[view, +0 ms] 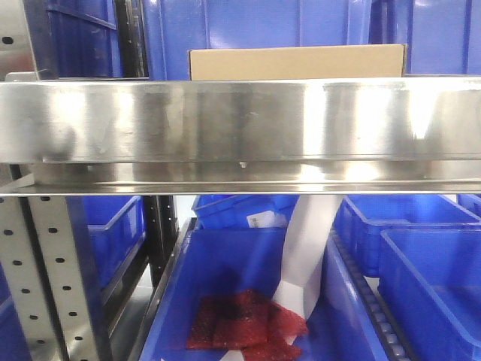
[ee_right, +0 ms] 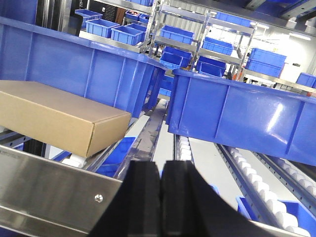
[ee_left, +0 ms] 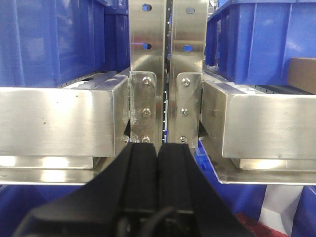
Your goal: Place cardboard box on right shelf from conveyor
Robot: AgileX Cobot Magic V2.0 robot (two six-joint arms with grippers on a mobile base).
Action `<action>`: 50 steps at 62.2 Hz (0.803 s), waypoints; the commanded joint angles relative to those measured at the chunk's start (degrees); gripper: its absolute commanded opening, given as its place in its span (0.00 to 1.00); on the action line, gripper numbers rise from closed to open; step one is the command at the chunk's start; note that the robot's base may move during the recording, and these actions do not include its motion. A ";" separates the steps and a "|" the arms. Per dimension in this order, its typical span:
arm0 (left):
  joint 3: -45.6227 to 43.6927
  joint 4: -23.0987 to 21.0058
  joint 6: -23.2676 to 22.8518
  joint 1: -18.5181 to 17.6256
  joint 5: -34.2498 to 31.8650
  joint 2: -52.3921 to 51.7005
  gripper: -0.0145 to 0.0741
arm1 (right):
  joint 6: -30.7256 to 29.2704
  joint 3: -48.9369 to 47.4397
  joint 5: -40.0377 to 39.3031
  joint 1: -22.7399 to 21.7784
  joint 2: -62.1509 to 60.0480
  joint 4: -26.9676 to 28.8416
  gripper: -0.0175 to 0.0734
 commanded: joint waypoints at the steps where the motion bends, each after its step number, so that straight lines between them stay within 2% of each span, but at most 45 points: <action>1: 0.35 -0.47 0.04 -0.05 -4.99 -0.34 0.03 | 0.12 -1.49 -5.85 -0.27 0.66 -0.34 0.25; 9: 0.35 -0.47 0.04 -0.05 -4.99 -0.34 0.03 | 0.12 -0.24 -10.52 -0.27 0.66 1.09 0.25; 13: 0.35 -0.47 0.04 -0.05 -4.99 -0.34 0.03 | 0.00 0.87 -10.93 -0.39 0.66 7.21 0.25; 19: 0.35 -0.47 0.04 -0.05 -4.99 -0.34 0.03 | -3.46 3.50 -10.94 -1.65 0.66 17.41 0.25; 23: 0.35 -0.47 0.04 -0.05 -4.99 -0.34 0.03 | -6.56 5.56 -11.86 -2.86 0.51 19.69 0.25; 31: 0.35 -0.47 0.04 -0.05 -4.99 -0.34 0.03 | -7.04 9.86 -12.28 -4.17 -2.14 22.19 0.25; 40: 0.35 -0.47 0.04 -0.05 -4.99 -0.34 0.03 | -6.91 15.08 -12.31 -4.17 -8.24 22.34 0.25; 50: 0.35 -0.47 0.04 -0.05 -4.99 -0.34 0.03 | -6.91 14.91 -11.87 -4.21 -8.40 22.34 0.25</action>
